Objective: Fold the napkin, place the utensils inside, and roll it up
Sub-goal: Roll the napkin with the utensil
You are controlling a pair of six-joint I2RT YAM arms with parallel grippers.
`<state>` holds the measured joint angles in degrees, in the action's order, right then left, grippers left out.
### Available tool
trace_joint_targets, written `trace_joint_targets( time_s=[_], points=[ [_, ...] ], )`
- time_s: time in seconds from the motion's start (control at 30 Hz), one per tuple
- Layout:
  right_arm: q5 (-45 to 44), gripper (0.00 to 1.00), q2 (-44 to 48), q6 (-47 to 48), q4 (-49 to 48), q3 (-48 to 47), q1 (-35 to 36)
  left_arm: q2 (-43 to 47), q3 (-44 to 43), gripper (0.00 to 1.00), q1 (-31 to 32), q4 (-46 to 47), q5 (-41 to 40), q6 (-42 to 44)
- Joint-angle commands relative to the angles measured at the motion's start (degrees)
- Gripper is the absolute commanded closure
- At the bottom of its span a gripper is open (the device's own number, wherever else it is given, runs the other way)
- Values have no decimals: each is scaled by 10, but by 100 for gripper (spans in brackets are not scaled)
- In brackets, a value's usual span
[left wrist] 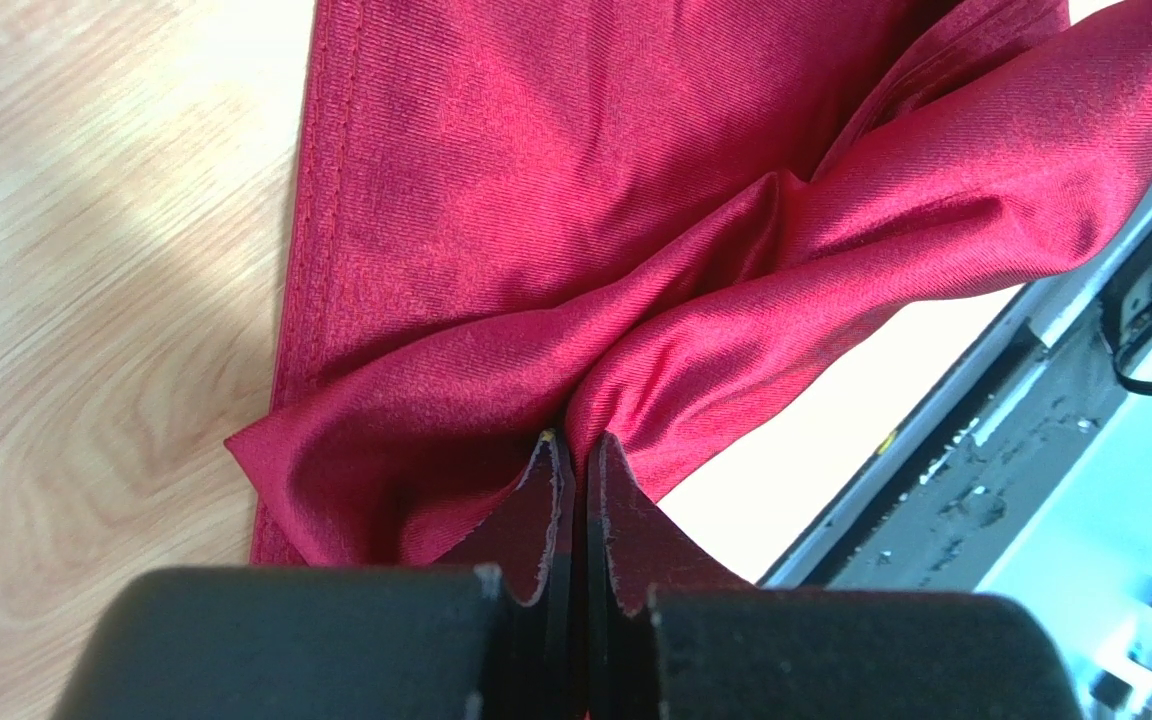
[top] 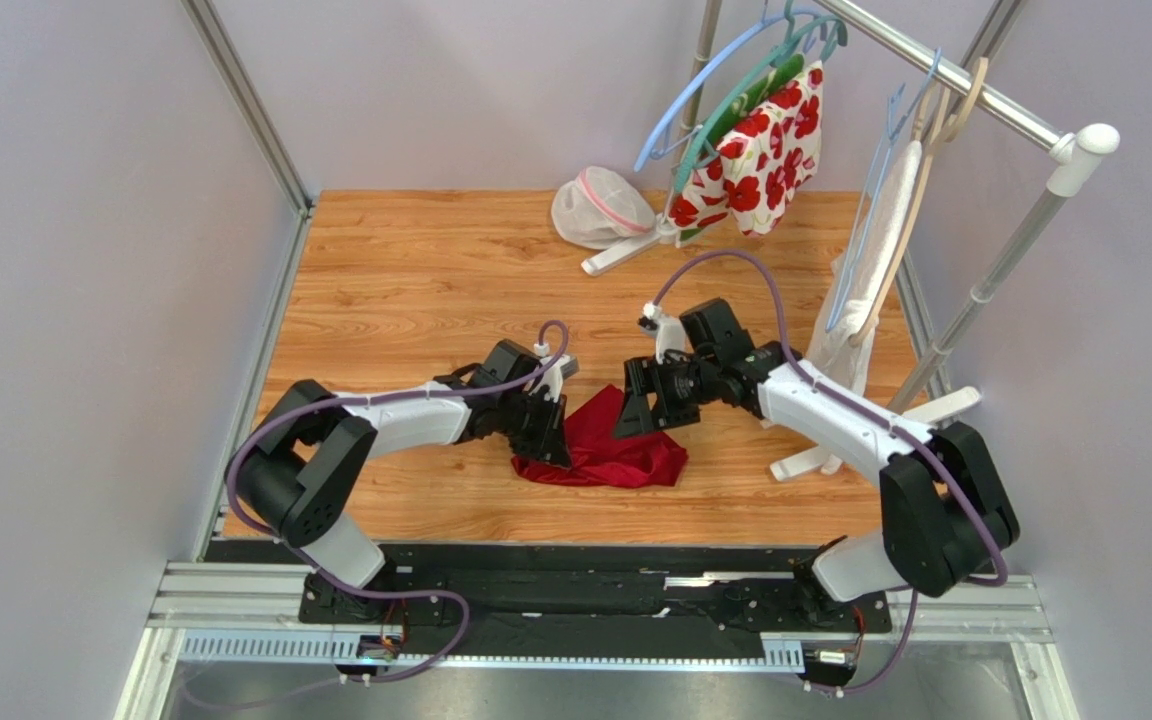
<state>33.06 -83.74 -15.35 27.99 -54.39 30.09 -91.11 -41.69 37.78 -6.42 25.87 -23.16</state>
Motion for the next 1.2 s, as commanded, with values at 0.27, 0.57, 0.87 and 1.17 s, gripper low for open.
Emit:
trace_joint_targets(
  time_s=[0.27,0.57,0.87,1.17],
  points=[
    [-100,29,41,-74,-84,103,43,-45,-40,100,-1,-124,-3,14],
    [-144,29,-32,-51,-73,90,45,-43,-41,100,-1,-127,-4,14],
    [-135,28,1,39,-52,79,43,-71,-45,100,-19,-136,13,14],
    [-133,25,107,135,-40,91,77,-100,-80,100,-67,-175,65,21]
  ],
)
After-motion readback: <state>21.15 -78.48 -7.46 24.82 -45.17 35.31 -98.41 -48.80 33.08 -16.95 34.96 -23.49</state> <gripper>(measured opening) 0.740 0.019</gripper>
